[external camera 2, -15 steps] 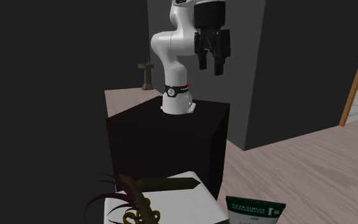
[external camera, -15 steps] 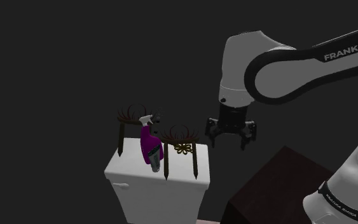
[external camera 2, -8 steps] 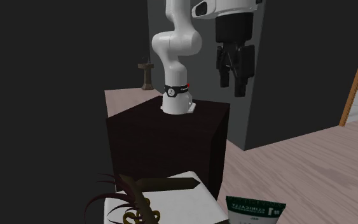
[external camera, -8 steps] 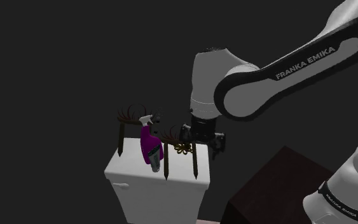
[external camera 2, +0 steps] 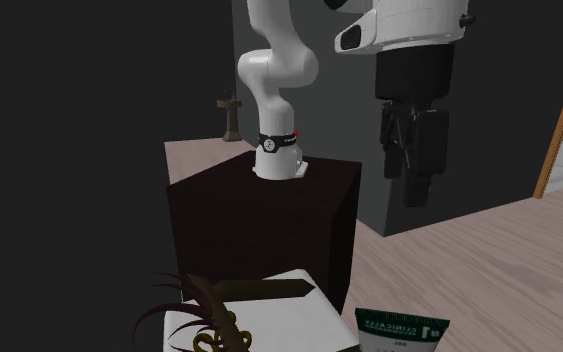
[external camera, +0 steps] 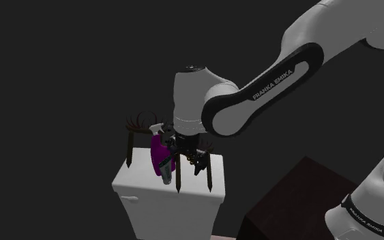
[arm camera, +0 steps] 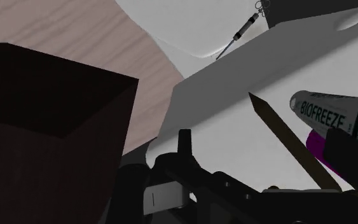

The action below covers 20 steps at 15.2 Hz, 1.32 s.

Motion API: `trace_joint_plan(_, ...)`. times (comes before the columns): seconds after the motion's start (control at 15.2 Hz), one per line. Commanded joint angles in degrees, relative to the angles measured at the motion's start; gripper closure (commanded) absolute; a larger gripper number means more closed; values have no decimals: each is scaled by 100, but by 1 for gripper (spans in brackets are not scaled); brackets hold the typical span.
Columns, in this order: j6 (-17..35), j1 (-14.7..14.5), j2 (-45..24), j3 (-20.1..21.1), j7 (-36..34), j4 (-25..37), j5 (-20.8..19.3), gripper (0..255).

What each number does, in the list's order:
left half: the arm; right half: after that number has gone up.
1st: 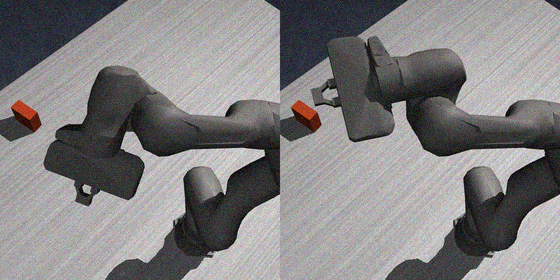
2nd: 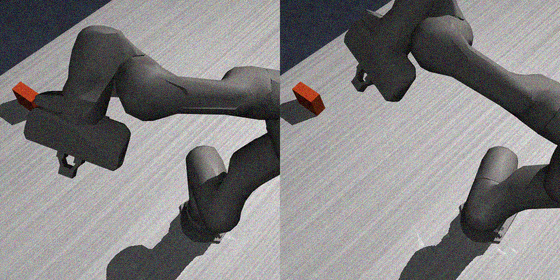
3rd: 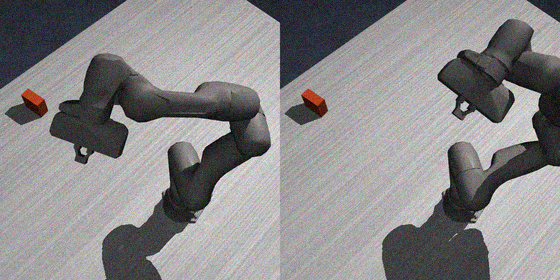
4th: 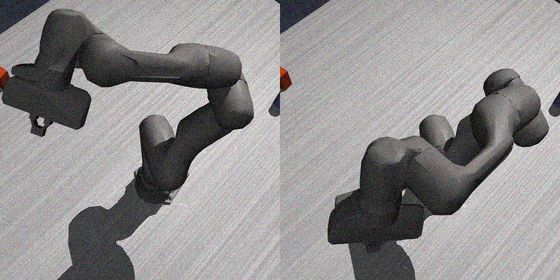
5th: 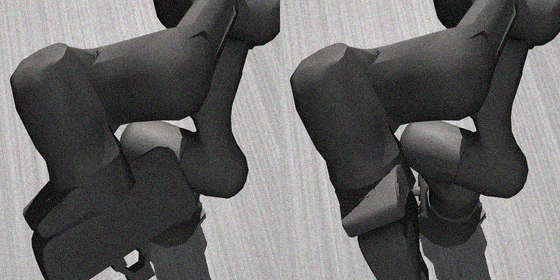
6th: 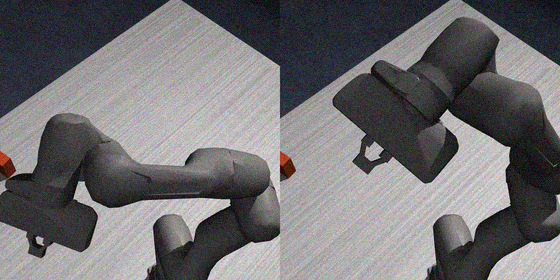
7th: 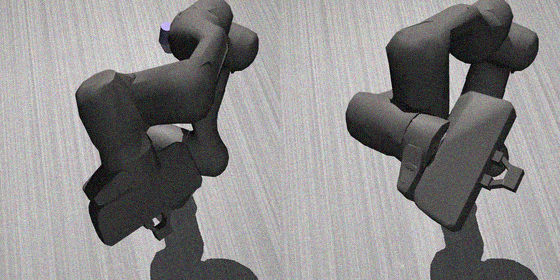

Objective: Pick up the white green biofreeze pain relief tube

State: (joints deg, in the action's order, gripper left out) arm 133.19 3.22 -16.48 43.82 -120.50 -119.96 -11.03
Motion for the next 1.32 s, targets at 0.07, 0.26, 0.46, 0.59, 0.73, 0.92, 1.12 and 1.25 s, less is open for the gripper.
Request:
trace_joint_plan(0.07,-7,-458,-683,-424,-836,650,-604,0)
trace_joint_plan(0.26,-99,-894,-1299,-829,-1449,1393,-983,0)
trace_joint_plan(0.46,-237,-1273,-1890,-1187,-1937,2197,-1233,0)
trace_joint_plan(0.59,-353,-1503,-2281,-1408,-2205,2773,-1340,0)
trace_joint_plan(0.73,-312,-1532,-2352,-1445,-2236,2807,-1369,0)
trace_joint_plan(0.92,-167,-1572,-2489,-1508,-2280,2793,-1443,0)
trace_joint_plan(1.12,0,-1622,-2660,-1586,-2331,2793,-1530,0)
trace_joint_plan(1.25,0,-1623,-2659,-1586,-2331,2793,-1530,0)
